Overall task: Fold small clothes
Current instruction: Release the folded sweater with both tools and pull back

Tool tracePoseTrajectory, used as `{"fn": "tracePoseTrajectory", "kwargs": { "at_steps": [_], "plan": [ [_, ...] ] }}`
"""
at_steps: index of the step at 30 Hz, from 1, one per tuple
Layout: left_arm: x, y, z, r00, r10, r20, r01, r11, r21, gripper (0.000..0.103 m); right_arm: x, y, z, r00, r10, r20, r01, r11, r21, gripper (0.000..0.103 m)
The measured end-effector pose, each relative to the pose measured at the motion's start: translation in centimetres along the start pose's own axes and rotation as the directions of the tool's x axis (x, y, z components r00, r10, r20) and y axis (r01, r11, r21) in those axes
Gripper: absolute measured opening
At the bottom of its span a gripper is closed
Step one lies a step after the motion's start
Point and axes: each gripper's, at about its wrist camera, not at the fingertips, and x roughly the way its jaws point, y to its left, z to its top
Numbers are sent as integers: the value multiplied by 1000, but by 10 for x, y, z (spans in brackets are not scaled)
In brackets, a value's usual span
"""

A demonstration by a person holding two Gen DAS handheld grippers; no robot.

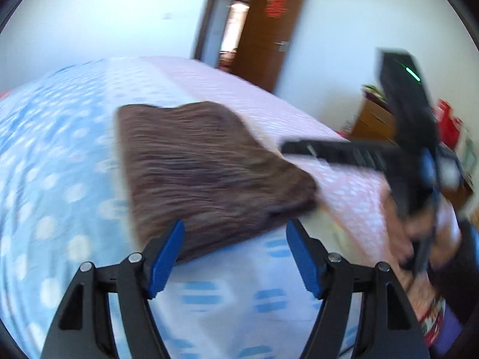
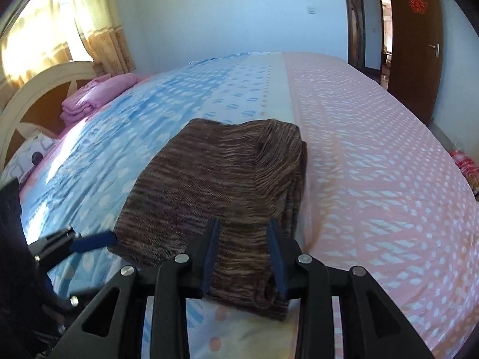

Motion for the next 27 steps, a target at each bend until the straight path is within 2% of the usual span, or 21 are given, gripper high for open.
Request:
{"fn": "tracePoseTrajectory", "kwargs": {
  "at_steps": [1, 3, 6, 7, 11, 15, 17, 20, 24, 27],
  "plan": [
    [-2, 5, 3, 999, 33, -1, -33, 999, -24, 73, 5, 6, -5, 1000, -4, -18, 3, 1000, -16, 32],
    [-5, 9, 8, 995, 98, 0, -98, 994, -48, 73, 17, 5, -13, 998, 5, -65, -6, 1000, -7, 19],
    [-2, 13, 15, 976, 216, -19, -217, 975, -38, 73, 33, -3, -31, 991, -25, -131, 28, 999, 23, 16],
    [2, 12, 16, 967, 255, -27, -256, 966, -31, 73, 29, -7, -35, 994, -8, -105, 12, 999, 43, 15],
    [13, 12, 17, 925, 376, -57, -377, 926, 4, 73, 24, -19, -43, 995, 29, -98, -14, 989, 146, 14],
    [13, 5, 12, 887, 460, -35, -458, 887, 62, 74, 16, -9, -52, 995, -14, -97, 23, 995, 93, 14],
    [10, 4, 13, 871, 492, -17, -489, 869, 78, 79, 7, -7, -56, 994, -28, -105, 38, 995, 90, 14],
    [2, 3, 14, 873, 488, -2, -487, 871, 67, 82, -8, -2, -59, 990, -59, -131, 71, 993, 90, 14],
    [-4, 1, 17, 865, 502, 20, -501, 862, 75, 86, -36, 6, -54, 995, -81, -54, 84, 995, 51, 14],
    [-3, 1, 20, 860, 510, 31, -511, 856, 76, 90, -44, 7, -35, 997, -79, 2, 79, 995, 62, 14]
  ]
}}
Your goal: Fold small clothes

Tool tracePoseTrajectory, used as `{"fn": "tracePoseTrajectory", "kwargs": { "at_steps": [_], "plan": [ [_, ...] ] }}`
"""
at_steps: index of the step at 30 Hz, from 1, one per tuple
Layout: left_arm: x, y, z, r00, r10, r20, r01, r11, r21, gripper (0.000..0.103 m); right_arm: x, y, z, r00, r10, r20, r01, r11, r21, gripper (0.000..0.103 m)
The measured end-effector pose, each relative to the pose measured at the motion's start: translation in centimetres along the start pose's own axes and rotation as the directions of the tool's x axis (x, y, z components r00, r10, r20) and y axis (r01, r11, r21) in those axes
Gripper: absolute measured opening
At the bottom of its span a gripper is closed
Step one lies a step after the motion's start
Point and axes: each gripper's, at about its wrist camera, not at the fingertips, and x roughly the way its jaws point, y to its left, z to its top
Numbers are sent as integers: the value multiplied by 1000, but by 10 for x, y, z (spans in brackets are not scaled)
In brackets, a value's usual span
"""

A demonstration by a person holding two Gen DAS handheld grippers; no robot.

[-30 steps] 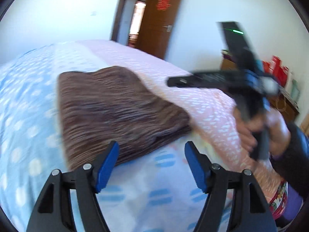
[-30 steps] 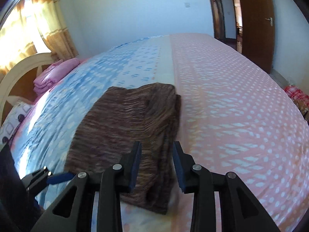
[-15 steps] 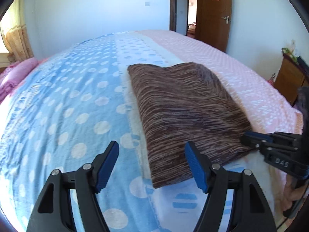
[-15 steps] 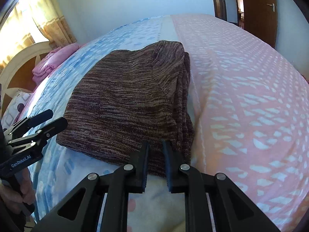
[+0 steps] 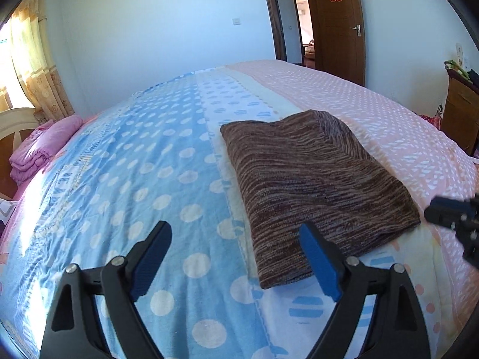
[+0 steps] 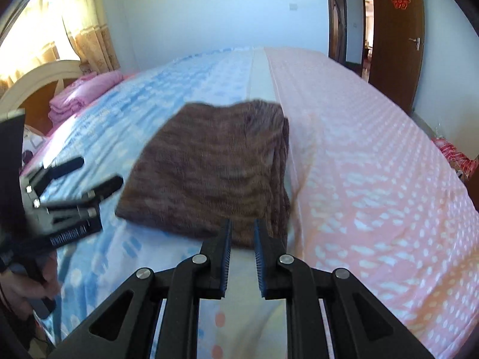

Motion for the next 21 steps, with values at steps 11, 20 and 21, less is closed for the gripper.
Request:
{"fn": "tracePoseTrajectory", "kwargs": {
  "at_steps": [11, 20, 21],
  "plan": [
    [35, 6, 40, 1000, 29, 7, -29, 999, -40, 90, 71, -13, 93, 997, -68, 27, 69, 997, -23, 14],
    [112, 1, 63, 996, 15, -92, -24, 995, -97, 90, 165, -31, 129, 993, -92, -74, 93, 996, 8, 14],
    [119, 1, 61, 995, 11, -104, -21, 994, -104, 91, 175, -32, 129, 991, -91, -95, 92, 996, 4, 14]
  ]
}}
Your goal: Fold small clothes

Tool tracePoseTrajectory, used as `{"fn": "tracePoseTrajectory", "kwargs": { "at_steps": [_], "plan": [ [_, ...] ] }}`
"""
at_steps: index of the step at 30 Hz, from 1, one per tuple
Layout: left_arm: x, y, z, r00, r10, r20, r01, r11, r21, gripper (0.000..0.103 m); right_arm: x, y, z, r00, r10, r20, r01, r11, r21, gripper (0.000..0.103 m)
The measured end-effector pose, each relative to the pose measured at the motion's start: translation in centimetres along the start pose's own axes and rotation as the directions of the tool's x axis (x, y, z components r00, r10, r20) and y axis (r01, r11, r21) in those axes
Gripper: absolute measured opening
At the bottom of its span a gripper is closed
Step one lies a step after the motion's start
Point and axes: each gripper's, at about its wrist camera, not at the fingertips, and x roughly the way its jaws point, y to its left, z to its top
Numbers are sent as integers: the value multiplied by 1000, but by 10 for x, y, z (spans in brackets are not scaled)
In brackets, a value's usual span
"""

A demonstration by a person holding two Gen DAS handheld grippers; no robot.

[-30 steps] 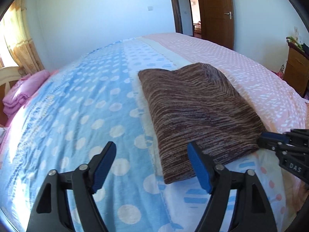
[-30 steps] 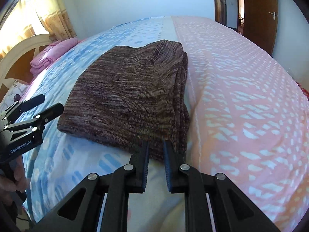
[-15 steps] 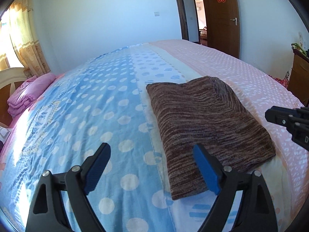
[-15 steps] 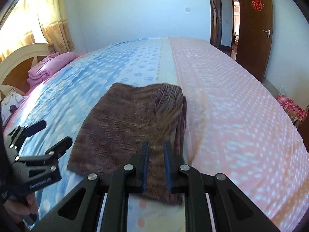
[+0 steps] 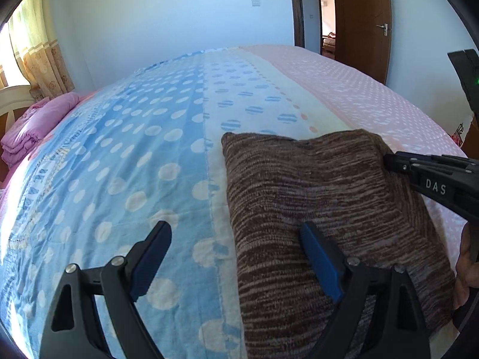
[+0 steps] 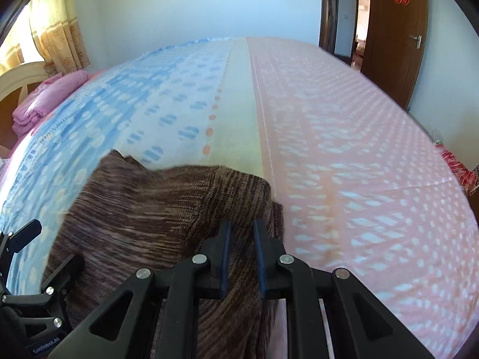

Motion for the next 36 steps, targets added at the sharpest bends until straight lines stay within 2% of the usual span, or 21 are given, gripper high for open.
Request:
{"fn": "tracePoseTrajectory", "kwargs": {
  "at_steps": [4, 6, 10, 12, 16, 21, 23, 30, 32, 33, 34, 36],
  "plan": [
    [7, -3, -6, 1000, 6, 13, -6, 1000, -6, 97, 8, -3, 4, 1000, -15, 16, 15, 1000, -27, 17],
    [7, -6, -5, 1000, 8, 15, -9, 1000, 3, 97, 11, -4, 4, 998, -52, 22, 53, 998, -40, 31],
    [6, -8, -5, 1000, 20, 20, -20, 1000, 20, 97, -9, -20, -1, 995, -70, 72, 68, 997, 31, 32],
    [5, -8, -5, 1000, 21, 19, -21, 1000, 21, 97, -29, -31, -9, 992, -42, 121, 30, 995, 96, 32],
    [4, -11, -5, 999, 36, 22, -37, 999, 33, 97, -52, -47, -30, 989, 20, 149, -45, 985, 169, 34],
    [2, -14, -6, 998, 57, 24, -59, 997, 53, 97, -40, -57, -58, 993, 32, 117, -56, 975, 213, 34],
    [1, -16, -6, 998, 64, 23, -65, 996, 61, 98, -29, -68, -70, 994, 70, 88, -91, 959, 270, 34],
    [0, -18, -5, 995, 95, 26, -97, 993, 71, 101, -33, -83, -76, 980, 140, 138, -180, 924, 338, 34],
    [-1, -14, -4, 998, 56, 9, -57, 997, 58, 100, -37, -89, -79, 974, 165, 153, -210, 911, 355, 35],
    [-2, -9, -3, 1000, 10, -1, -10, 999, 34, 100, -39, -93, -82, 970, 180, 162, -229, 902, 366, 37],
    [-4, -1, -1, 998, -62, -10, 62, 998, -13, 100, -41, -97, -83, 964, 200, 173, -253, 889, 381, 39],
    [-4, 14, 2, 979, -203, -21, 199, 972, -122, 100, -43, -101, -84, 948, 250, 199, -313, 854, 416, 53]
  ]
}}
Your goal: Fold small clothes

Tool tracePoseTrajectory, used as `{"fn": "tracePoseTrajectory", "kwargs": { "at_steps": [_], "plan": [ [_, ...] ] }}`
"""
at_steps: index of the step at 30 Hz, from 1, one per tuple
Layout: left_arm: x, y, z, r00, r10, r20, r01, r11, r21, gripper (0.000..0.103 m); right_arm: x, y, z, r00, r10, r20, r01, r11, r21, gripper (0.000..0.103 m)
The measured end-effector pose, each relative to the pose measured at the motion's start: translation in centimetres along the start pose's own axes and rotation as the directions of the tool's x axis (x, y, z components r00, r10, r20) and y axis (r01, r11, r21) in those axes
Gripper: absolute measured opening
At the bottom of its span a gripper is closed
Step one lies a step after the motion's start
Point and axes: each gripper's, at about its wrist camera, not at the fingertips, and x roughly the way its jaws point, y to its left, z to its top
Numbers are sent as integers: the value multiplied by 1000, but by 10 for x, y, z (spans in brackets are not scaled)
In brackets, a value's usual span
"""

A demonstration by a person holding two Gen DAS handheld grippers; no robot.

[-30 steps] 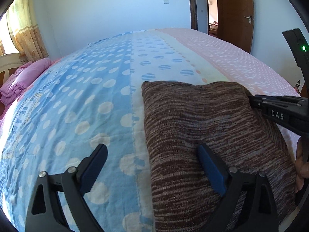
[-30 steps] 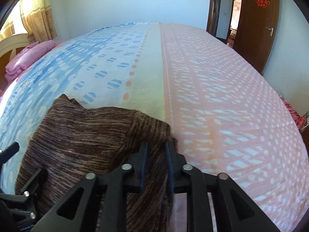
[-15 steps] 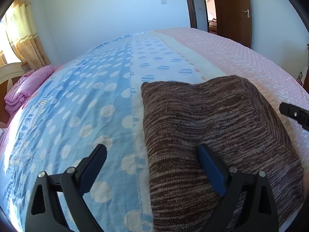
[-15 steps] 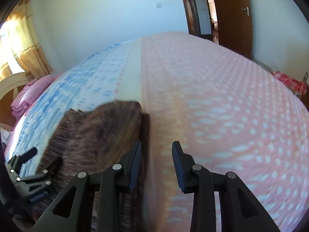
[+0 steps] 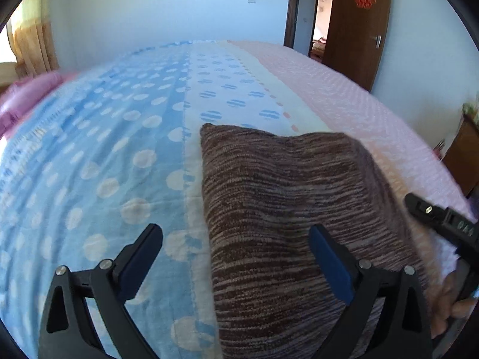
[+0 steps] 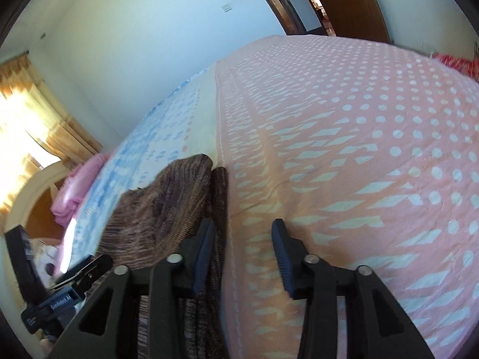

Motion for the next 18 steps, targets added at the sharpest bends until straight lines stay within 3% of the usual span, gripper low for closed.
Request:
{"fn": "tracePoseTrajectory", "kwargs": {
  "at_steps": [3, 7, 11, 14, 18],
  "plan": [
    [6, 15, 8, 991, -128, -35, 122, 984, -130, 100, -4, -3, 1, 996, 89, 7, -89, 994, 67, 65],
    [29, 21, 5, 986, -147, -78, 130, 973, -193, 100, 5, 11, -3, 992, 117, -48, -116, 993, 28, 65],
    [33, 9, -5, 993, -100, -63, 91, 987, -130, 100, 18, 40, -12, 991, 70, -112, -83, 989, -120, 65],
    [35, -1, -5, 996, -42, -81, 36, 997, -71, 103, 25, 58, -20, 993, -18, -114, -8, 974, -224, 65],
    [34, -2, -7, 997, -24, -71, 19, 998, -58, 103, 30, 60, -21, 992, -36, -117, 7, 972, -236, 65]
  ]
}}
